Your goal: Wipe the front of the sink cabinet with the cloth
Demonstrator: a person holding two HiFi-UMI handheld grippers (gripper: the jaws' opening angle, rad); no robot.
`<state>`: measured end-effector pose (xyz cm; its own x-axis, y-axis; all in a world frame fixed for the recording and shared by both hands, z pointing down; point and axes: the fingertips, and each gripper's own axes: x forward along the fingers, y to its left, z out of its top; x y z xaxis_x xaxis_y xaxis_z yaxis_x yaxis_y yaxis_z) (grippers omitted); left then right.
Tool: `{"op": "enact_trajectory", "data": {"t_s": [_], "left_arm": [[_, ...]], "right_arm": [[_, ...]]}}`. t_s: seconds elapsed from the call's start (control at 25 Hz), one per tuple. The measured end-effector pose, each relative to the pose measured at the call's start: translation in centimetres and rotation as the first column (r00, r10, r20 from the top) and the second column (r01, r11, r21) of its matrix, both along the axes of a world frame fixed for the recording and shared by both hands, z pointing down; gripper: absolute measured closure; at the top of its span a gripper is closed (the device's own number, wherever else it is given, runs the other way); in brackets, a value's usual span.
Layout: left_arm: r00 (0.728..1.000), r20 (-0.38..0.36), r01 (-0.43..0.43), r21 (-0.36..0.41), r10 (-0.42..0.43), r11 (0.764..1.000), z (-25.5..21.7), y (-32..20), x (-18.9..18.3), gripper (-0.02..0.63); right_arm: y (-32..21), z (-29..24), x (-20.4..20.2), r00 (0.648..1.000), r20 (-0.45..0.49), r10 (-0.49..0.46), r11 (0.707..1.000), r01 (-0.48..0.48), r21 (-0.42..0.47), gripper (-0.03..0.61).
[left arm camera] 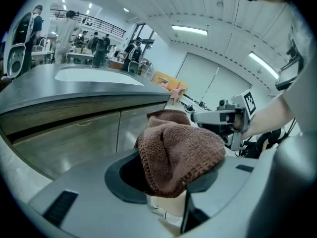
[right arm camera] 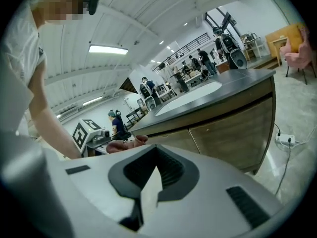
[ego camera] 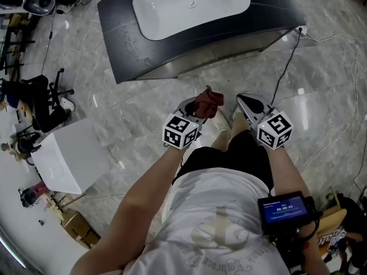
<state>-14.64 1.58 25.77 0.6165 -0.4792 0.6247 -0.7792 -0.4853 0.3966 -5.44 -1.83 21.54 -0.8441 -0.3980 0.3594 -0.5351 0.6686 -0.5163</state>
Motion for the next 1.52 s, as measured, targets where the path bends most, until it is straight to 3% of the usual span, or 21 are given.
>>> {"op": "enact_trajectory", "data": {"t_s": [0.16,0.44,0.68,0.96,1.16,1.36,1.52], "left_arm": [[1.000,0.000,0.025,-0.017,-0.025,1.000,3.7,-1.9,-0.2,0.460],[0.996,0.008,0.094,-0.070,-0.094,0.993,6.2,-2.5,-1.0,0.460],[0.985,-0.041,0.169,-0.014,-0.170,0.985,5.4,-5.9,0.6,0.460],[0.968,-0.091,0.238,0.046,-0.234,0.970,7.2,-11.8,2.8,0.460],[0.957,-0.133,0.272,0.100,-0.258,0.957,6.5,-15.6,1.6,0.460],[0.945,-0.118,0.318,0.108,-0.305,0.942,10.2,-16.7,-1.5,0.460],[0.924,-0.100,0.378,0.101,-0.369,0.920,12.7,-14.7,-7.1,0.460]], "right_arm": [[-0.7,3.5,0.4,0.999,0.015,0.043,0.999,-0.042,-0.024,0.566],[0.1,4.5,0.9,0.999,0.007,0.048,0.997,-0.047,-0.057,0.566],[0.1,4.3,1.7,0.987,0.097,0.126,0.986,-0.114,-0.120,0.566],[0.3,8.5,1.7,0.993,0.072,0.092,0.985,-0.080,-0.153,0.566],[-0.3,10.4,1.2,0.997,0.049,0.058,0.984,-0.049,-0.172,0.566],[0.5,15.0,-1.0,0.999,0.042,0.004,0.978,0.004,-0.207,0.566],[2.4,17.5,-5.2,0.998,0.047,-0.048,0.972,0.057,-0.227,0.566]]}}
